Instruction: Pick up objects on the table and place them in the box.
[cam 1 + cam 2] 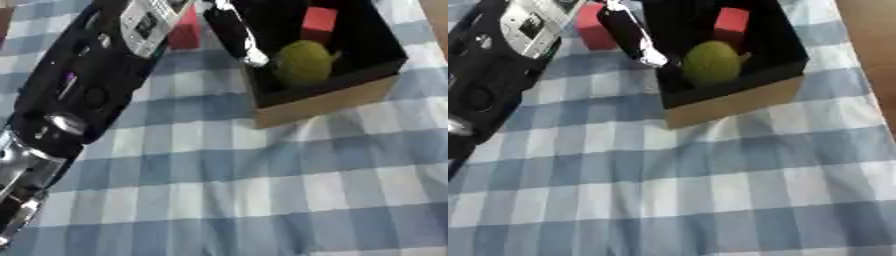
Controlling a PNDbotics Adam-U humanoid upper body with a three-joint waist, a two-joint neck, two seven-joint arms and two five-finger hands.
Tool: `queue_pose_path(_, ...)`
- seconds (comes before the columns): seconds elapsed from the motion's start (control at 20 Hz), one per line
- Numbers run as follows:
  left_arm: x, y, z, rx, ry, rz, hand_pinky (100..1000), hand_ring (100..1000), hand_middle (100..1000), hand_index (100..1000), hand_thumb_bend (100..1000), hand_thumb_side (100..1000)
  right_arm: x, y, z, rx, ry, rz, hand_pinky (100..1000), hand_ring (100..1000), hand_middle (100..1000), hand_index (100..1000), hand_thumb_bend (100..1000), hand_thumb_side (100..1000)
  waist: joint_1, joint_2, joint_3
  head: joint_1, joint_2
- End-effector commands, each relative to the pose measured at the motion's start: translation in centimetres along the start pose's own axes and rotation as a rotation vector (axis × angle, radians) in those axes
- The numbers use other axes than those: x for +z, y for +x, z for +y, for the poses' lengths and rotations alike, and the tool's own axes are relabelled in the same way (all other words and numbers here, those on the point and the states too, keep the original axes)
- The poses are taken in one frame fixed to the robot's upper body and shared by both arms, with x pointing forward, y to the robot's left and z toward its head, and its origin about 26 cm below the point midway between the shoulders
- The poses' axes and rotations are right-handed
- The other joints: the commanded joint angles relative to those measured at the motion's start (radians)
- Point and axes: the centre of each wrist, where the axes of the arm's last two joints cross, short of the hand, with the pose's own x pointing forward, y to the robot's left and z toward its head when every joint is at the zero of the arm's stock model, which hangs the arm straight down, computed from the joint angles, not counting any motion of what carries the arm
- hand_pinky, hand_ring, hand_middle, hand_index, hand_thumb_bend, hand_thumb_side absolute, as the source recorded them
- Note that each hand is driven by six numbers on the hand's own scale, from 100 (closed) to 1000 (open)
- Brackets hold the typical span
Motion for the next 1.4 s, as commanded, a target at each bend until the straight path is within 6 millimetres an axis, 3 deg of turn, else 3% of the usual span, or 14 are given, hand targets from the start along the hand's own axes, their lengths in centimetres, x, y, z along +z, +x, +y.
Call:
queue_pose_path(0.05,1.8,-0.6,1.5,-0.029,0.062,0.043,850,847,786,966,519,472,-0.5,0.4,-0.3,0.002,-0.005,-0.018,891,1000,453,855,100,470,0.002,-0.025,0.004,-0.004,0.002)
queue_pose_path(0.45,4.3,-1.2,2.8,0.002,0.163,0.082,843,839,776,939,427,452,-0.2,0.3,-0.5,0.011,-0.002,-0.013,891,1000,452,855,100,470,-0.004,-0.027,0.016,-0.002,0.006)
queue_pose_path(0.6,6.7,-2.2,3.6,0.0,0.216,0.147,852,849,781,933,411,411,-0.1,0.2,-0.6,0.021,0.0,-0.011,891,1000,451,855,100,470,-0.002,-0.028,0.022,0.002,0.007)
queue_pose_path(0.75,9.2,-3.9,3.8,0.0,0.253,0.242,873,868,793,929,465,383,0.0,0.2,-0.8,0.034,0.0,-0.01,891,1000,451,854,100,470,0.0,-0.03,0.027,0.0,0.004)
queue_pose_path(1.0,11.6,-6.5,2.4,-0.029,0.231,0.357,884,884,802,930,522,393,0.2,0.1,-1.0,0.046,0.0,-0.018,890,1000,454,855,100,470,-0.003,-0.037,0.023,-0.006,-0.009)
queue_pose_path(1.4,12.3,-9.0,-0.1,-0.018,0.135,0.417,904,905,820,940,571,411,0.6,0.0,-1.1,0.056,0.002,-0.029,890,1000,452,855,100,470,-0.014,-0.045,0.005,-0.005,-0.014)
